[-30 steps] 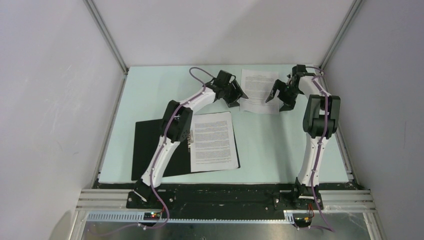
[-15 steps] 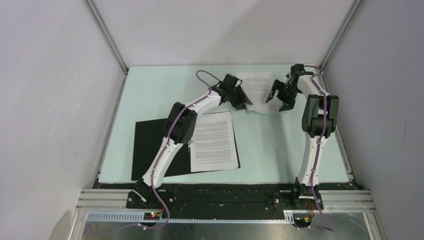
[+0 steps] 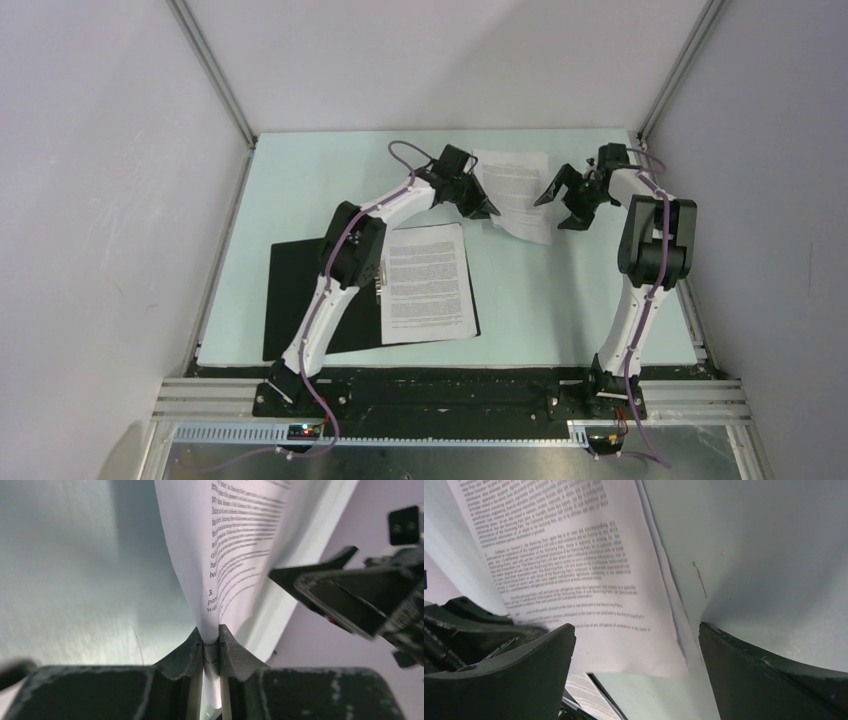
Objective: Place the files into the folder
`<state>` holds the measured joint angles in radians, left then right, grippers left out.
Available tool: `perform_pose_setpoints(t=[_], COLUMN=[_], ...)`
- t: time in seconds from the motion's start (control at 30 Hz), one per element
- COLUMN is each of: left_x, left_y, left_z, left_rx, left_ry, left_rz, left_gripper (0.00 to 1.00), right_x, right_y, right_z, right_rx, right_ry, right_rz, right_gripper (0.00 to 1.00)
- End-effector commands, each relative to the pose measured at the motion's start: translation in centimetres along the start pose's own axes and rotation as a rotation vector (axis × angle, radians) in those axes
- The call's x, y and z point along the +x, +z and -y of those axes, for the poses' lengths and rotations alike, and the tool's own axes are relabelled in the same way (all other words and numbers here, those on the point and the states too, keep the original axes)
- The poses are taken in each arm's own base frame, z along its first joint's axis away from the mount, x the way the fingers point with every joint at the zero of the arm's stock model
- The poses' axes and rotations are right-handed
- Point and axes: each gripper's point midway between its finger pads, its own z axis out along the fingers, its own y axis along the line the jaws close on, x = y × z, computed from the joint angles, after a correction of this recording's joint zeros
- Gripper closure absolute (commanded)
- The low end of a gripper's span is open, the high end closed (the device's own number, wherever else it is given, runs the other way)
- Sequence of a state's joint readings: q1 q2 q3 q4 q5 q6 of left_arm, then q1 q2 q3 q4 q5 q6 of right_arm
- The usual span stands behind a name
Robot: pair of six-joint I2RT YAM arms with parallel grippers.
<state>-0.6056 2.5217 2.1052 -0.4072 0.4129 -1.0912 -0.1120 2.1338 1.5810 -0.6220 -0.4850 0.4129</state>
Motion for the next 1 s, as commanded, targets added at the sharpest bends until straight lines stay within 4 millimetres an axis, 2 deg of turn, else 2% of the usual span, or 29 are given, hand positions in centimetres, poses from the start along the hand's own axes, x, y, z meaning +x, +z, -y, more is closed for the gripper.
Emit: perform_pose_setpoints(t=[0.0, 0.27, 0.33, 0.37, 0.47, 0.63, 0.77, 0.9, 0.97], left_x=[1.0, 3.2, 3.6, 3.8, 4.5, 5.7, 6.1, 6.6, 7.0], left_y=[-7.0, -10.4, -10.9, -11.2, -11.5, -11.9, -12.1, -12.3, -12.3], left_z=[7.2, 7.7, 7.8, 7.6, 6.8, 5.3, 4.2, 3.3, 2.9], left_rx=[0.175, 0.202, 0.206, 0.202, 0.193, 0.178, 0.161, 0.145, 0.137], left_ry=[0.046, 0.034, 0.036, 0.033, 0.031, 0.023, 0.021, 0.029, 0.037], left_rz=[-0.048, -0.105, -0.111, -0.114, -0.125, -0.138, -0.133, -0.133, -0.137], left_gripper=[0.82, 0.83, 0.83, 0.84, 0.84, 0.84, 0.84, 0.84, 0.83], right_x=[0.9, 4.0, 5.0, 4.8, 6.0, 6.6, 6.8, 7.6, 7.8], right_y=[0.4, 0.7, 0.9, 0.7, 1.0, 0.4, -0.3, -0.8, -0.9], right_z=[0.1, 0.2, -0.4, -1.0, -1.6, -4.0, -4.7, -5.0, -5.3], right_rx=[-0.039, -0.058, -0.068, -0.093, -0.153, -0.316, -0.381, -0.384, -0.383], right_ry=[0.062, 0.109, 0.111, 0.118, 0.164, 0.225, 0.244, 0.228, 0.210], right_rz=[0.017, -0.005, -0.011, 0.003, -0.014, -0.006, 0.020, 0.031, 0.032], right_gripper=[0.01, 0.01, 0.00, 0.01, 0.02, 0.03, 0.04, 0.10, 0.17])
